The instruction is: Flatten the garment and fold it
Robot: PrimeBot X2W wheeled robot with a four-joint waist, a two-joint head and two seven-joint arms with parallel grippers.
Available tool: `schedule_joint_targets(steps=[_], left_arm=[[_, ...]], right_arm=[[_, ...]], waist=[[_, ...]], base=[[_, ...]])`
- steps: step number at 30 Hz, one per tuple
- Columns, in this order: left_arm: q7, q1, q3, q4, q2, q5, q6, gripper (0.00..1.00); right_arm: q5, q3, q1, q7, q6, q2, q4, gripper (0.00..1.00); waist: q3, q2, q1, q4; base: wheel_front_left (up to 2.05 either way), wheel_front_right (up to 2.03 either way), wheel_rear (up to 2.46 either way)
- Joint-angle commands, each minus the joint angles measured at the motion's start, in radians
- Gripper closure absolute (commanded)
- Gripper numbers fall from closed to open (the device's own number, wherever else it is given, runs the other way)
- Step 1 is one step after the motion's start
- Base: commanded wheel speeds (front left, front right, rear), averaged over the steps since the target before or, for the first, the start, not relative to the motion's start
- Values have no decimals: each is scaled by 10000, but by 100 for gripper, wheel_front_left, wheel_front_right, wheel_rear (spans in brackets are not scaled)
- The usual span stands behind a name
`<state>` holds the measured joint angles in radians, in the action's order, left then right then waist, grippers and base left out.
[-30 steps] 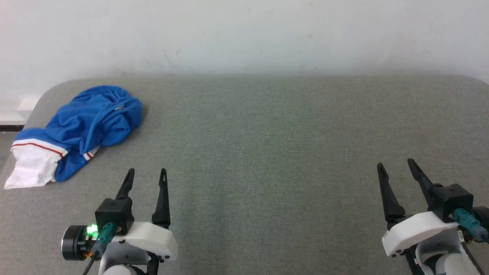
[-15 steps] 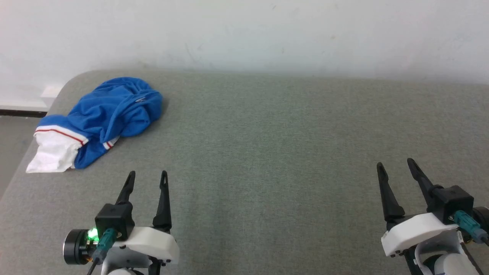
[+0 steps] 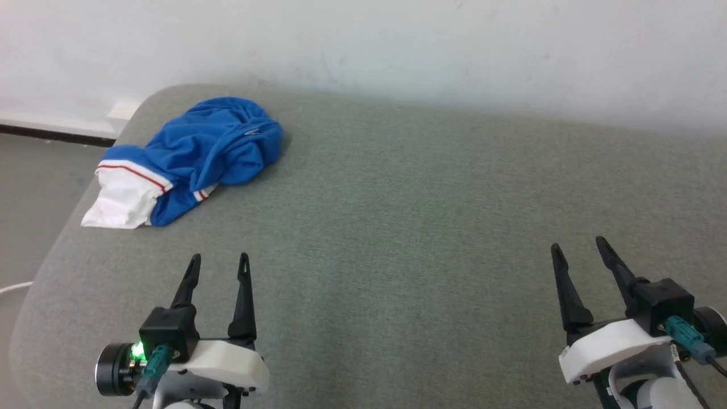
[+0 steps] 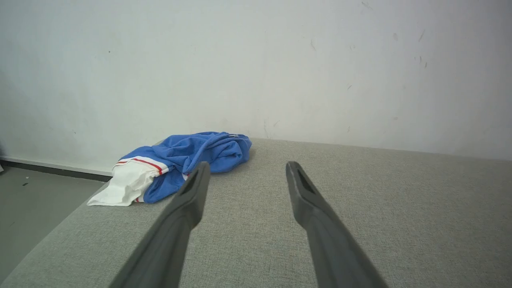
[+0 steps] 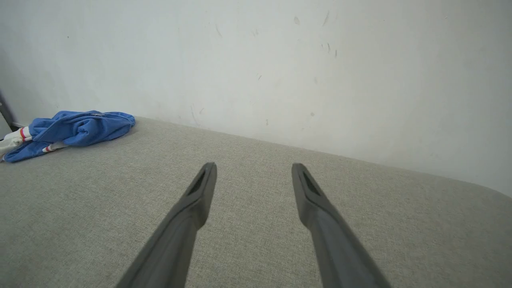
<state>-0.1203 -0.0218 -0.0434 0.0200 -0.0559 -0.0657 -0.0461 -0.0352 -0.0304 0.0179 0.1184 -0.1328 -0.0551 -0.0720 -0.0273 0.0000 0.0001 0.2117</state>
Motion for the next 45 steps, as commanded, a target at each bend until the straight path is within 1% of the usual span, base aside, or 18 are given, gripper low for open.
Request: schedule_joint_targets(steps=[1,30,37,45], left_arm=[[-69,-178,-52,55,27,-98,-70,0],[-676,-678,-271,-291,40,-368,4,0],[-822,-774,-274,-361,44,-449,7,0],[-989,-868,-356,-384,47,-598,-53,0]], right_arm=[[4,-10,143,91,10,22,-24,0],[-100,703,90,630,15,34,-645,0],[-156,827,119,768,16,37,-823,0],[-123,894,158,887,17,41,-946,0]], waist=[[-18,0,0,146],[284,0,0,2536],[326,0,0,2950],[242,0,-1,3227]], base=[[0,0,0],[0,0,0],[0,0,0],[0,0,0]])
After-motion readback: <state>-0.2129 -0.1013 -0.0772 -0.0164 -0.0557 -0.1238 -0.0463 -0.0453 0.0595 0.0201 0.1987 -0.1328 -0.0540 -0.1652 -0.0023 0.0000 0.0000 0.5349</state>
